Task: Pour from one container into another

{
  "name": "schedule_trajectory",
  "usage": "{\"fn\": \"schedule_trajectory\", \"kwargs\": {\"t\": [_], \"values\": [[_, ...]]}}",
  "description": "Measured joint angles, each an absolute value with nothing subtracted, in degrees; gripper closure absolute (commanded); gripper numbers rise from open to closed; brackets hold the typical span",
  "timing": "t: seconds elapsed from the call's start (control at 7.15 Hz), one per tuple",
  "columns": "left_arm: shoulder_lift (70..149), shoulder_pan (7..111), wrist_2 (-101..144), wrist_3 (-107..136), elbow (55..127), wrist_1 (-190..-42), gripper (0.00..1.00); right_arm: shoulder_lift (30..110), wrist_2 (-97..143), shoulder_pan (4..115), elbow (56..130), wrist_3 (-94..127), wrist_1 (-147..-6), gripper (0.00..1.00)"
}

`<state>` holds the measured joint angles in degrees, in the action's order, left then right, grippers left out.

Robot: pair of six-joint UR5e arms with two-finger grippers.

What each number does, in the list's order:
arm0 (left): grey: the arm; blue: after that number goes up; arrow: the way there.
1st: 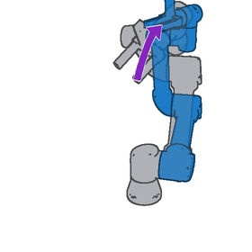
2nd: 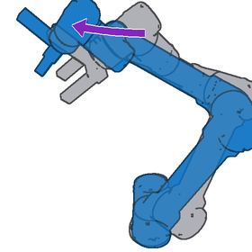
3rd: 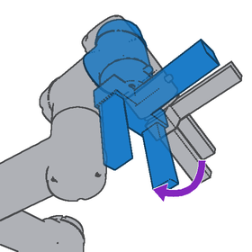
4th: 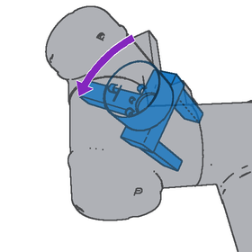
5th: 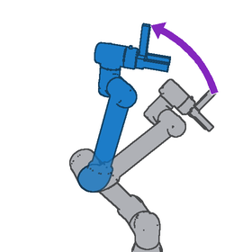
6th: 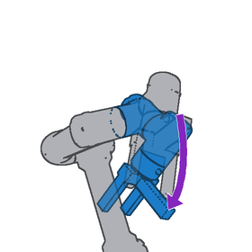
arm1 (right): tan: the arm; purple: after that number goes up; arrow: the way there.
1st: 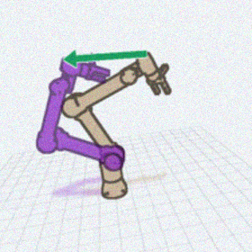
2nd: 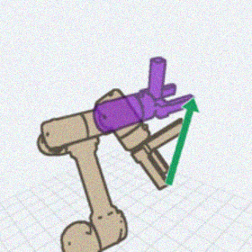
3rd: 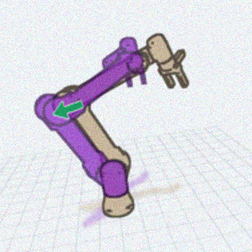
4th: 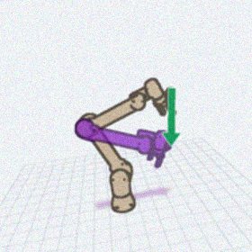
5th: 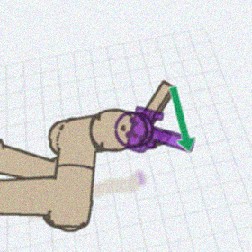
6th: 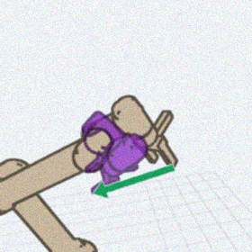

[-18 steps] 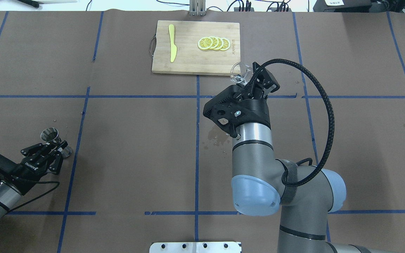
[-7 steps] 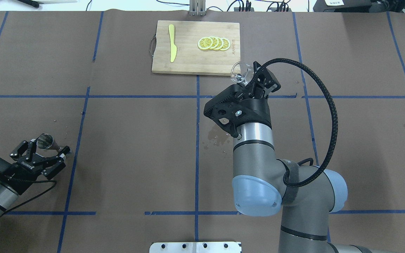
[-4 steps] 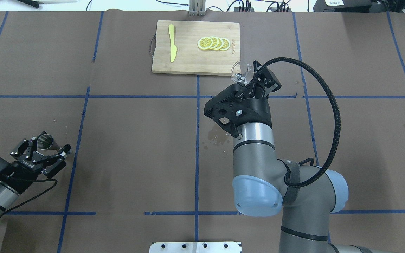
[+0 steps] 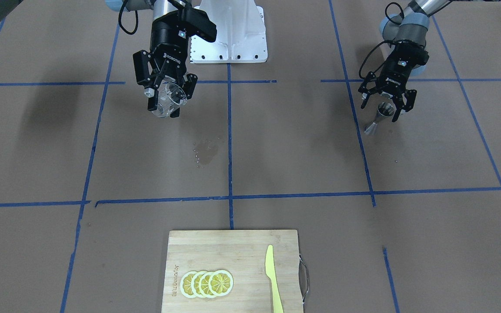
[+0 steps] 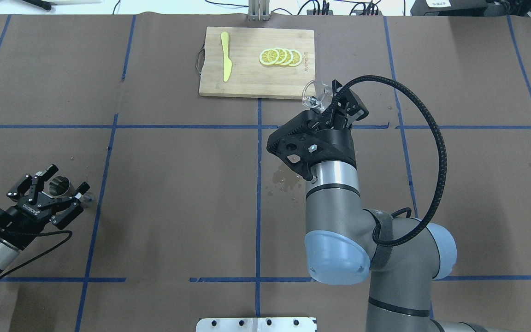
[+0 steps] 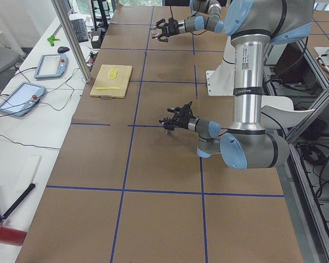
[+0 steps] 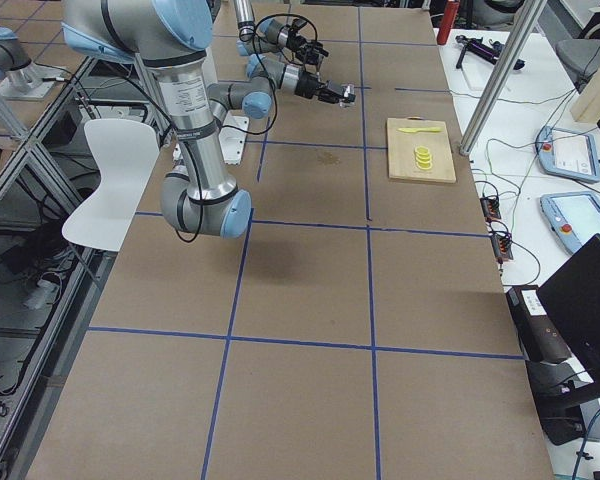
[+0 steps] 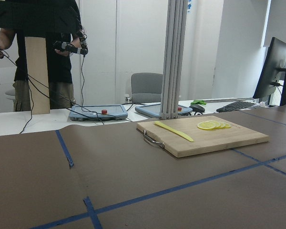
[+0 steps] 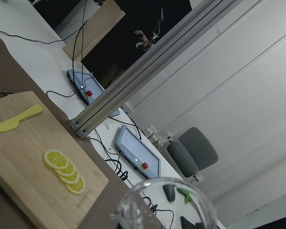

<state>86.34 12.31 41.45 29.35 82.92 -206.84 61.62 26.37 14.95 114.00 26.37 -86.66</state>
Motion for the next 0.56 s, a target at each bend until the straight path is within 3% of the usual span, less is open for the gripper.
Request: {"fn": "schedule_trajectory", "kwargs": {"t": [0.56], "values": [[85.8,15.4,45.0,27.1,86.5,-206.6,0.04,61.7,26.4,14.9,114.0,26.4,-86.7,1.00]]}}
